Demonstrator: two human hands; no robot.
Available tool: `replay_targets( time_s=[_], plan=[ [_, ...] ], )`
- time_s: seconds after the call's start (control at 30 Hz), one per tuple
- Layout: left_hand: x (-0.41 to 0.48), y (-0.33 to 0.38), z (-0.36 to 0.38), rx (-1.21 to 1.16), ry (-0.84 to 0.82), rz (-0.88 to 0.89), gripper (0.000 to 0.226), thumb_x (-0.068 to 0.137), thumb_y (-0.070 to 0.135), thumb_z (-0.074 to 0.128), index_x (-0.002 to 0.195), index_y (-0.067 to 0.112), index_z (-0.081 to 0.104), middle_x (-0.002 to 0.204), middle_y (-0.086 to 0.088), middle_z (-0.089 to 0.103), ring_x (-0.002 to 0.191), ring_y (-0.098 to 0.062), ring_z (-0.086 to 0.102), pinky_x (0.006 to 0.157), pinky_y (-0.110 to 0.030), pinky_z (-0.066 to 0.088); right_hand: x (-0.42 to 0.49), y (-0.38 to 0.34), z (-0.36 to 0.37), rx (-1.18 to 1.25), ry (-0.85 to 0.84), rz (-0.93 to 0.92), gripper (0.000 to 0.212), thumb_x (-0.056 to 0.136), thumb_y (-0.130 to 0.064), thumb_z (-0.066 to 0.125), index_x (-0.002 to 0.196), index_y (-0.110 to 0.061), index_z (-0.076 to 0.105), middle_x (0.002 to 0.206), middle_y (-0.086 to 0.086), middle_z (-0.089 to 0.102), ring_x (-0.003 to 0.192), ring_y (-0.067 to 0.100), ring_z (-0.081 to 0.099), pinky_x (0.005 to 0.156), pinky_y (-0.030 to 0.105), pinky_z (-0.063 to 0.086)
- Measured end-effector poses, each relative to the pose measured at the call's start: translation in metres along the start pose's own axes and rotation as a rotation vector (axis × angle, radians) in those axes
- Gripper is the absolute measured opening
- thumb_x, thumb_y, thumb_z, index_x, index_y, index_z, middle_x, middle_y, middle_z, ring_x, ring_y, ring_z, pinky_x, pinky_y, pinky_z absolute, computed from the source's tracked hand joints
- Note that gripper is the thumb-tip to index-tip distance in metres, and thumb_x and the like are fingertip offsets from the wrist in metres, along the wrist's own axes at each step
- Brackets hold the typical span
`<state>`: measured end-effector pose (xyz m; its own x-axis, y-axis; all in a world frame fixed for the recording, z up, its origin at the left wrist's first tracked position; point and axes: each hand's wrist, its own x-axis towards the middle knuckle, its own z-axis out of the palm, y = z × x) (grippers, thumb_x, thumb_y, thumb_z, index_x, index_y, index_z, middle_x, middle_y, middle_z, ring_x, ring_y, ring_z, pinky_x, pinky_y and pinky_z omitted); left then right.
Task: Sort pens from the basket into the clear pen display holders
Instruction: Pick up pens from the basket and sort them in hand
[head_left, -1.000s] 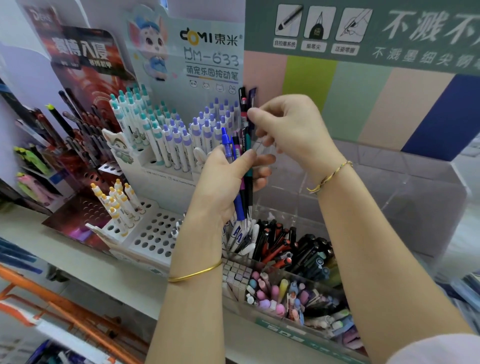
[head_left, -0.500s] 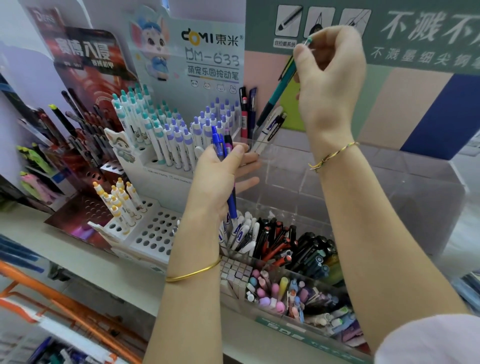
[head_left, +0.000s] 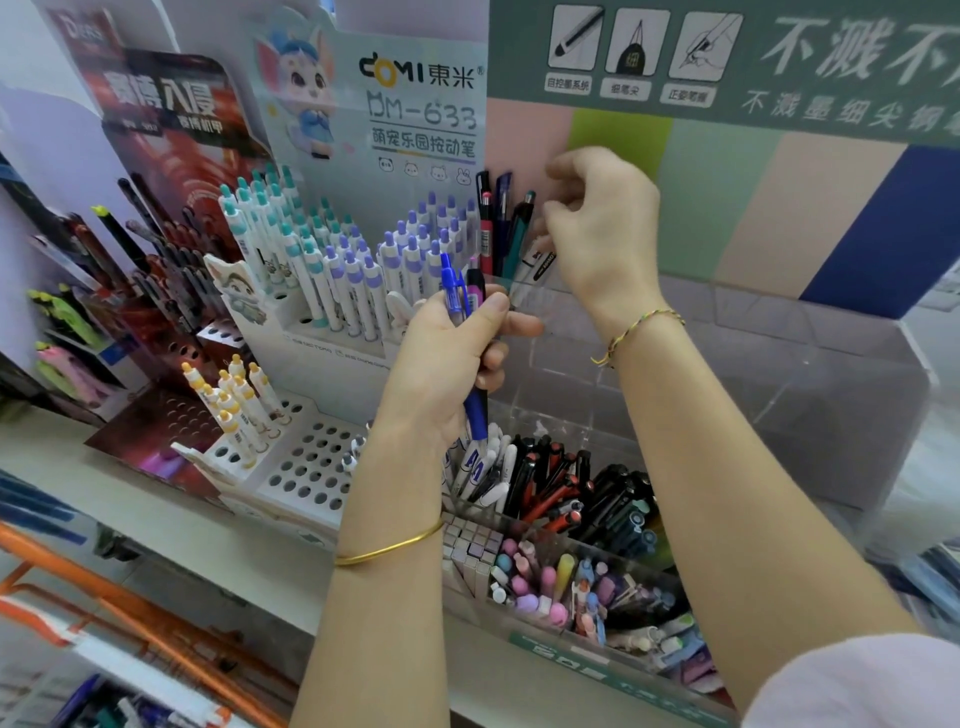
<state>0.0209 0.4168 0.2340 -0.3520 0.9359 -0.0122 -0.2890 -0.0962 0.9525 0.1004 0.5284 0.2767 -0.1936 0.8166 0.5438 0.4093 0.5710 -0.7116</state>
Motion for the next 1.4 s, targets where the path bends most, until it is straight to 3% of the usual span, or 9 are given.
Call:
replay_targets(
  time_s=[0.13, 0.3, 0.43, 0.63, 0.73, 0.9, 1.03, 1.2, 1.4],
  plan=[
    [0.001, 0.0, 0.002, -0.028, -0.025, 0.003, 0.004, 0.099, 0.006, 0.048, 0.096, 0.009, 0.047, 0.076, -0.007, 0.071, 0.045, -0.004, 0.041, 0.038, -0.015, 0.032, -0.012, -0.003, -0.016, 0.182, 0.012, 0.07, 0.024, 0.083, 0.011, 0.047, 0.09, -0.009, 0.06, 0.075, 0.006, 0.061, 0.062, 0.017, 0.068, 0.056, 0.033, 0.058],
    [0.003, 0.001, 0.009, -0.028, -0.057, 0.01, 0.011, 0.098, 0.002, 0.049, 0.089, 0.009, 0.049, 0.071, -0.005, 0.068, 0.043, -0.003, 0.039, 0.037, -0.014, 0.029, -0.026, -0.008, -0.021, 0.133, -0.414, 0.179, 0.033, 0.091, -0.02, 0.063, 0.08, 0.01, 0.066, 0.063, 0.016, 0.059, 0.051, 0.015, 0.055, 0.047, 0.028, 0.051],
    [0.003, 0.0, 0.01, 0.001, -0.072, 0.025, 0.008, 0.098, 0.008, 0.052, 0.09, 0.01, 0.052, 0.063, 0.003, 0.065, 0.045, -0.004, 0.044, 0.038, -0.014, 0.033, -0.032, -0.012, -0.025, 0.262, -0.534, 0.223, 0.022, 0.087, -0.014, 0.069, 0.085, 0.008, 0.068, 0.064, 0.008, 0.056, 0.045, 0.005, 0.048, 0.043, 0.013, 0.042],
    [0.002, 0.002, 0.003, 0.01, 0.05, -0.015, 0.015, 0.1, 0.02, 0.049, 0.106, 0.007, 0.053, 0.091, -0.013, 0.073, 0.077, -0.02, 0.073, 0.056, -0.027, 0.058, -0.008, -0.017, -0.025, 0.389, 0.03, 0.119, 0.021, 0.089, -0.013, 0.065, 0.072, -0.016, 0.052, 0.063, 0.003, 0.059, 0.047, 0.011, 0.056, 0.042, 0.023, 0.042],
    [0.001, 0.003, 0.0, 0.179, 0.119, -0.002, 0.017, 0.102, 0.023, 0.047, 0.107, 0.007, 0.05, 0.09, -0.012, 0.07, 0.064, -0.016, 0.07, 0.046, -0.024, 0.052, -0.002, -0.023, -0.027, 0.455, 0.222, 0.008, 0.022, 0.09, -0.01, 0.062, 0.074, -0.018, 0.048, 0.068, 0.004, 0.06, 0.048, 0.013, 0.061, 0.042, 0.026, 0.047],
    [0.001, 0.005, 0.001, 0.192, 0.077, -0.067, 0.016, 0.099, 0.01, 0.05, 0.084, 0.013, 0.045, 0.065, -0.002, 0.055, 0.042, -0.005, 0.037, 0.034, -0.015, 0.026, -0.008, -0.018, -0.011, 0.278, 0.089, 0.026, 0.028, 0.09, -0.006, 0.061, 0.071, -0.021, 0.046, 0.064, 0.001, 0.058, 0.051, 0.015, 0.063, 0.048, 0.034, 0.054],
    [0.006, 0.001, 0.004, 0.095, 0.109, -0.151, 0.018, 0.091, -0.006, 0.038, 0.102, 0.006, 0.031, 0.082, -0.014, 0.054, 0.048, -0.009, 0.043, 0.037, -0.019, 0.03, -0.007, -0.01, -0.001, -0.058, -0.001, 0.067, 0.013, 0.087, -0.025, 0.066, 0.079, -0.015, 0.062, 0.076, 0.001, 0.065, 0.074, 0.02, 0.065, 0.069, 0.037, 0.053],
    [0.006, 0.004, 0.007, 0.049, 0.044, -0.144, 0.018, 0.092, -0.01, 0.03, 0.095, 0.007, 0.033, 0.082, -0.014, 0.055, 0.046, -0.008, 0.05, 0.041, -0.02, 0.036, -0.003, -0.011, -0.001, -0.482, -0.121, 0.075, 0.027, 0.089, -0.037, 0.063, 0.092, -0.011, 0.07, 0.095, 0.007, 0.069, 0.09, 0.03, 0.061, 0.065, 0.029, 0.042],
    [0.006, 0.004, 0.005, -0.011, -0.004, -0.087, 0.023, 0.095, -0.011, 0.041, 0.099, 0.011, 0.037, 0.09, -0.013, 0.058, 0.057, -0.009, 0.059, 0.051, -0.02, 0.048, -0.009, -0.008, -0.01, -0.05, -0.011, 0.059, 0.007, 0.089, -0.018, 0.063, 0.089, -0.011, 0.063, 0.08, -0.001, 0.063, 0.074, 0.018, 0.06, 0.075, 0.038, 0.051]
  ],
)
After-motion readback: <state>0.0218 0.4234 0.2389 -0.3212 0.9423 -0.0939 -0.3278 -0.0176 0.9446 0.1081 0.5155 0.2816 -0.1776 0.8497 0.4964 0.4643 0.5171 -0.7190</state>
